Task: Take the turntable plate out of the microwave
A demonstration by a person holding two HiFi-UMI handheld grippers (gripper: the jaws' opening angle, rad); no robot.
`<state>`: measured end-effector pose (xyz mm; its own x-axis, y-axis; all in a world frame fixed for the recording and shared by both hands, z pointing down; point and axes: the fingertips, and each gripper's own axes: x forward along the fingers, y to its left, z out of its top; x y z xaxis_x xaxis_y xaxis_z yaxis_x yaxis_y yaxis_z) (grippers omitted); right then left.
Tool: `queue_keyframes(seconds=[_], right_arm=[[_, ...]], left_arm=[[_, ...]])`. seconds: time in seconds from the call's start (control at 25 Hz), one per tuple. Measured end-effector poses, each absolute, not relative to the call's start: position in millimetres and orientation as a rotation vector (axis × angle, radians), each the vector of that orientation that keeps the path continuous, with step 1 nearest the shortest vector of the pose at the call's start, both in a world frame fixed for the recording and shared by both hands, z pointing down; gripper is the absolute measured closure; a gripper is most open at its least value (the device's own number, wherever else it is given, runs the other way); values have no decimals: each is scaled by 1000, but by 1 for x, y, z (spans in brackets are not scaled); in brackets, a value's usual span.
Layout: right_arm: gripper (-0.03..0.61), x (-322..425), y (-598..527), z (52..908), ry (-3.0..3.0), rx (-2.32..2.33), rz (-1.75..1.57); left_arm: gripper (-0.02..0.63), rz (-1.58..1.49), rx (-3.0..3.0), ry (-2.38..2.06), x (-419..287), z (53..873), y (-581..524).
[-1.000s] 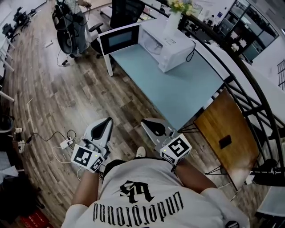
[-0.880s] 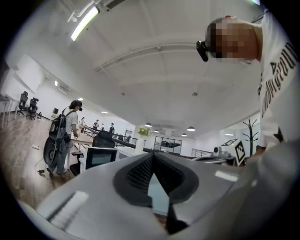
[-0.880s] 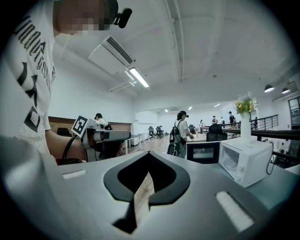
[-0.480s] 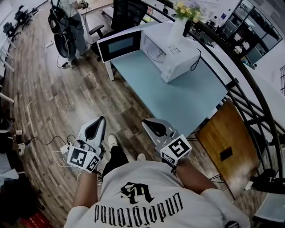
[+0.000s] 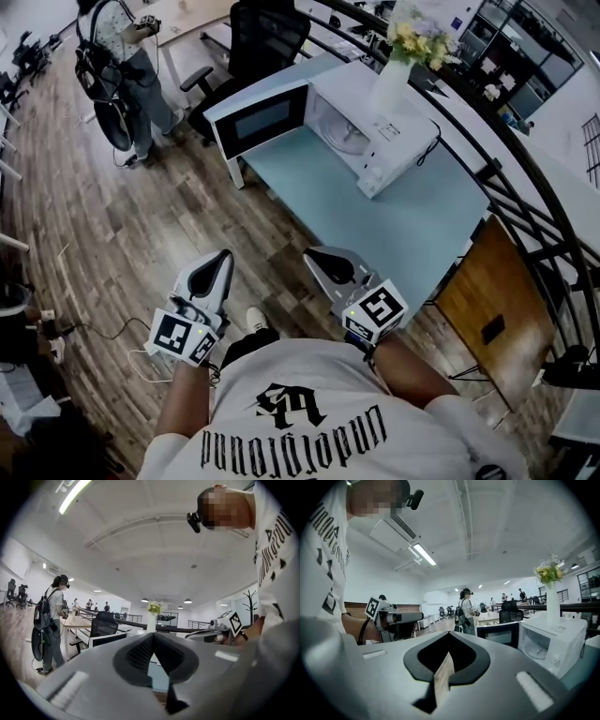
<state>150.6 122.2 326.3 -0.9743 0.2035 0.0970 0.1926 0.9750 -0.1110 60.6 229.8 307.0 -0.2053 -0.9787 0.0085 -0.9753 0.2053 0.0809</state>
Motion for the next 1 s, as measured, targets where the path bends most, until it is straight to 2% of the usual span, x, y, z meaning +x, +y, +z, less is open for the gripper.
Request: queue_keyframes(seconds=[0.24, 0.48, 1.0], right_arm=[[575, 92, 130, 327, -3023, -203, 172], [575, 66, 127, 339, -3002, -128, 200], [575, 25, 20, 358, -2975, 35, 276]], left_arm=[[565, -47, 2065, -2302, 2, 301, 226], [565, -33, 2116, -2230, -34, 308, 211], [565, -56, 2209, -2094, -80, 317, 97]])
